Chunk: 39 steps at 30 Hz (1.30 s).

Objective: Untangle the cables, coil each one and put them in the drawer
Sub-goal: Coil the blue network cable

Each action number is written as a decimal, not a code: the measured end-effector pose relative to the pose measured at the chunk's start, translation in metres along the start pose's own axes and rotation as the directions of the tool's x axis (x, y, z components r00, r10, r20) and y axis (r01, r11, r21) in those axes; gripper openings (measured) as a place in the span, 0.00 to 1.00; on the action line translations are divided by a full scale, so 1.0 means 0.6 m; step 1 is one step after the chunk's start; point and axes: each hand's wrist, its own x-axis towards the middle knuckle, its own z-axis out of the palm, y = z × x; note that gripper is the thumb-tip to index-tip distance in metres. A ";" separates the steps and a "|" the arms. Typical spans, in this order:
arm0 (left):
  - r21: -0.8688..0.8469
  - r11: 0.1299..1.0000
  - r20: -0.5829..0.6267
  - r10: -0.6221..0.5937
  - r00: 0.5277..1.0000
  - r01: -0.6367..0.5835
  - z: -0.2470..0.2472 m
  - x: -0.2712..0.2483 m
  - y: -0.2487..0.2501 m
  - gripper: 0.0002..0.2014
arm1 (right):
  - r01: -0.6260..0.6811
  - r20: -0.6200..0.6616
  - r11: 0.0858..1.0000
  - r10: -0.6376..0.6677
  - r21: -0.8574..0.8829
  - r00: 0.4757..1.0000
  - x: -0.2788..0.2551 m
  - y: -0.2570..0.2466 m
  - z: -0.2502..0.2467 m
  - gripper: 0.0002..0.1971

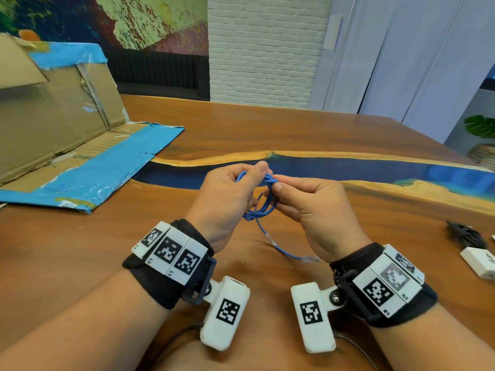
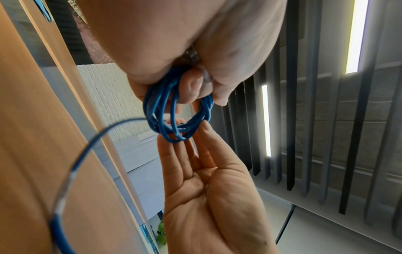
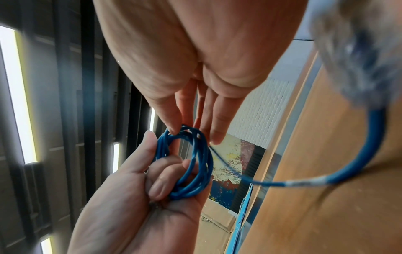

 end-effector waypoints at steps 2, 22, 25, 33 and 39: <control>0.014 1.000 0.006 0.012 1.000 -0.012 -0.002 0.001 0.002 0.17 | -0.060 0.048 0.997 0.059 0.038 0.997 0.000 0.000 0.000 0.11; 0.164 0.979 0.118 0.099 0.988 -0.118 -0.008 -0.006 0.015 0.13 | -0.033 0.230 0.995 0.054 -0.096 0.972 -0.007 0.000 0.009 0.17; 0.144 0.985 0.128 0.076 0.989 -0.094 -0.008 -0.008 0.017 0.10 | -0.041 0.219 0.996 0.058 -0.080 0.974 -0.006 -0.005 0.005 0.16; 0.124 0.983 0.205 0.109 0.973 -0.136 -0.017 -0.017 0.039 0.14 | -0.081 0.386 0.996 0.061 0.036 0.920 -0.010 -0.025 -0.008 0.21; 0.143 0.977 0.277 0.113 0.954 -0.157 -0.013 -0.019 0.035 0.15 | -0.113 0.543 0.991 0.056 0.072 0.838 -0.019 -0.031 -0.008 0.31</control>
